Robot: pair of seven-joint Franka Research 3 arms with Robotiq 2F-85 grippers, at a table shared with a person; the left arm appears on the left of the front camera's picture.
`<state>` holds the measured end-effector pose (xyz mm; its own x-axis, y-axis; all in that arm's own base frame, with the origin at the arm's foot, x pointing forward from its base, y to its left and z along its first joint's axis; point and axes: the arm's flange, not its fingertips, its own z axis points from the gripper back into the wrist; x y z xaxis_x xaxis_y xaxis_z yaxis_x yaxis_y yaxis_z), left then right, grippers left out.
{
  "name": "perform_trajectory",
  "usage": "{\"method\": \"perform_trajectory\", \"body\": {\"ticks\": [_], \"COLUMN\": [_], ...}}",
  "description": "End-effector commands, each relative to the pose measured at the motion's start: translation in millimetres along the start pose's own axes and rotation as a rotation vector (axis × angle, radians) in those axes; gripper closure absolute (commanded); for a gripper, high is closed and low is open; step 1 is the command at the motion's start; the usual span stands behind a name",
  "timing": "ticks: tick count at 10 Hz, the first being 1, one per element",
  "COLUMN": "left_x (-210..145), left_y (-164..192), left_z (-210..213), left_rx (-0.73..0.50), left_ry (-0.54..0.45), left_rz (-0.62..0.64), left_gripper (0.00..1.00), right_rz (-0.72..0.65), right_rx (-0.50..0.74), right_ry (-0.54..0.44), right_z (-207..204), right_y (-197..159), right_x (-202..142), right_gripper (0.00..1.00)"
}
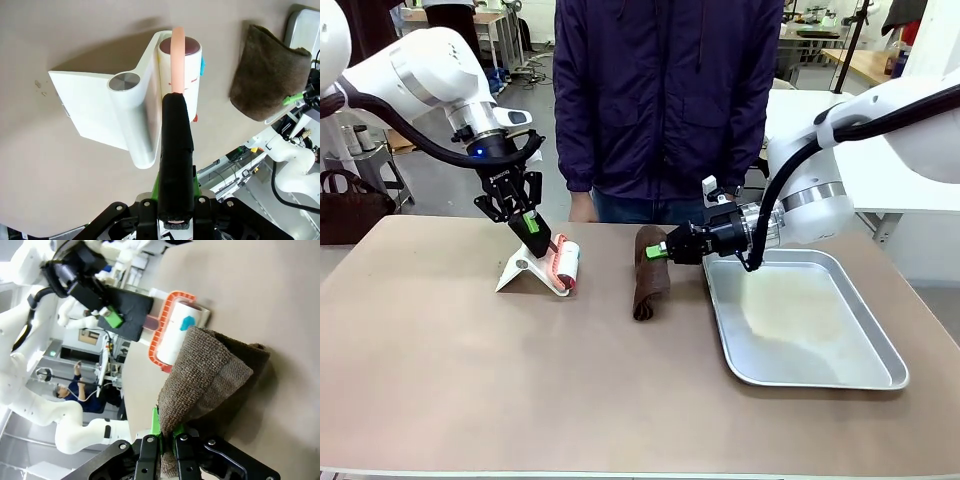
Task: Clean the surface of the table.
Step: Return the Lint Roller and towel to their original positions.
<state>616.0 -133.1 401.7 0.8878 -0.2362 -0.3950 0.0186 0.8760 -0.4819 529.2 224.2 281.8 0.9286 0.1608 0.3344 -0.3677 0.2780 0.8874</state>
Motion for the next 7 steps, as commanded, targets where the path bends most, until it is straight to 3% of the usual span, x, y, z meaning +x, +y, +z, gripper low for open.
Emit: {"method": "perform_trajectory", "body": {"ticks": [1,2,3,4,5,6,7], "left_x": [4,4,4,3,2,0,-2], "left_y": [1,2,2,2,3,5,8], "left_z": [0,0,1,3,6,10,14], "left_rx": [-0.009,-0.008,-0.007,-0.008,-0.012,-0.015,-0.008], "left_ry": [0.013,0.014,0.011,0.006,0.000,-0.005,-0.011], "left_rz": [0.034,0.033,0.033,0.032,0.030,0.029,0.034], "left_gripper": [0.40,0.20,0.20,0.00,0.05,0.00,0.00], "right_rz": [-0.045,-0.045,-0.044,-0.026,0.016,0.035,0.042], "right_rx": [-0.095,-0.114,-0.118,-0.119,-0.105,-0.100,-0.109], "right_ry": [0.024,0.028,0.035,0.043,0.059,0.073,0.080], "right_z": [1,1,1,1,-1,-2,-2], "right_y": [3,4,4,4,6,7,8], "right_x": [5,4,4,4,3,2,1], "right_gripper": [0.51,0.35,0.00,0.00,0.00,0.11,0.01]}}
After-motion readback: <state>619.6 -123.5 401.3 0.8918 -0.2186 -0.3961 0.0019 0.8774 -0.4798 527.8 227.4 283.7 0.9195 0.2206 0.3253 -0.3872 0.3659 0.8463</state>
